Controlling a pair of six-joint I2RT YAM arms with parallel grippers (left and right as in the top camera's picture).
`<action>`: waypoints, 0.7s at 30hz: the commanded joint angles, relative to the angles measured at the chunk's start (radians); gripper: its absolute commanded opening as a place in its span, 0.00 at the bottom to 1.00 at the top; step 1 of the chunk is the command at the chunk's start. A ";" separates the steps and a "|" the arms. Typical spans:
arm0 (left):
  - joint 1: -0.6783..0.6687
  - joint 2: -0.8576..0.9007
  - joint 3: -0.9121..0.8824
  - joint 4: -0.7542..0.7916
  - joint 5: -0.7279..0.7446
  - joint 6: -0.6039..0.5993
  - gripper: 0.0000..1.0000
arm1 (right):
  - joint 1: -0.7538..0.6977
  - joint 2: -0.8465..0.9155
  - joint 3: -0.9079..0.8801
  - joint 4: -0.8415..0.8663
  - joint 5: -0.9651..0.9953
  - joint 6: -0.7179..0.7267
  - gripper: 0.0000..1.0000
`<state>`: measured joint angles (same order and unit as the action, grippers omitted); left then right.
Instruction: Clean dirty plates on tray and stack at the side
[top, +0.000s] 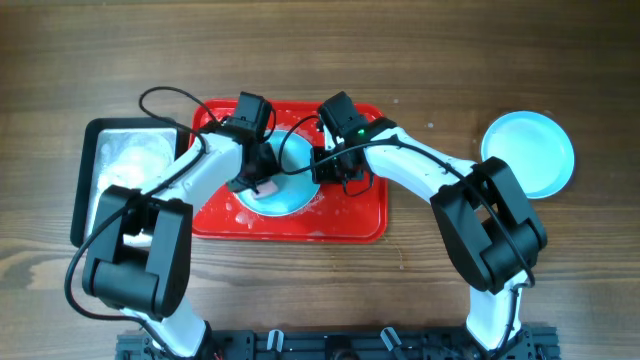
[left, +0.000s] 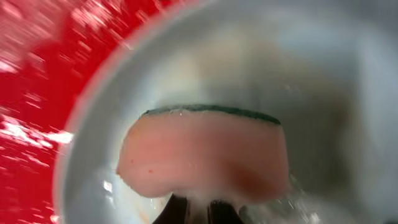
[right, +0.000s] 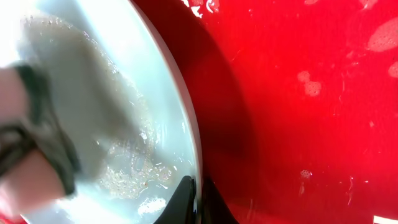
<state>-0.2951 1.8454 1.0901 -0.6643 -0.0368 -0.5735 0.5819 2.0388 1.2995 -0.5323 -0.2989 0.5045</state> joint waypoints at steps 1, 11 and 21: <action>0.051 0.099 -0.035 0.002 -0.408 -0.041 0.04 | -0.018 0.039 -0.019 -0.026 0.087 -0.023 0.04; 0.051 0.074 0.241 -0.211 -0.449 -0.040 0.04 | -0.018 0.039 -0.019 -0.025 0.087 -0.023 0.04; 0.061 -0.070 0.439 -0.514 -0.105 0.050 0.04 | -0.034 -0.037 -0.001 -0.035 0.100 -0.061 0.04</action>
<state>-0.2401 1.8240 1.5108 -1.1477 -0.2741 -0.5724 0.5674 2.0392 1.3045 -0.5438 -0.3023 0.4793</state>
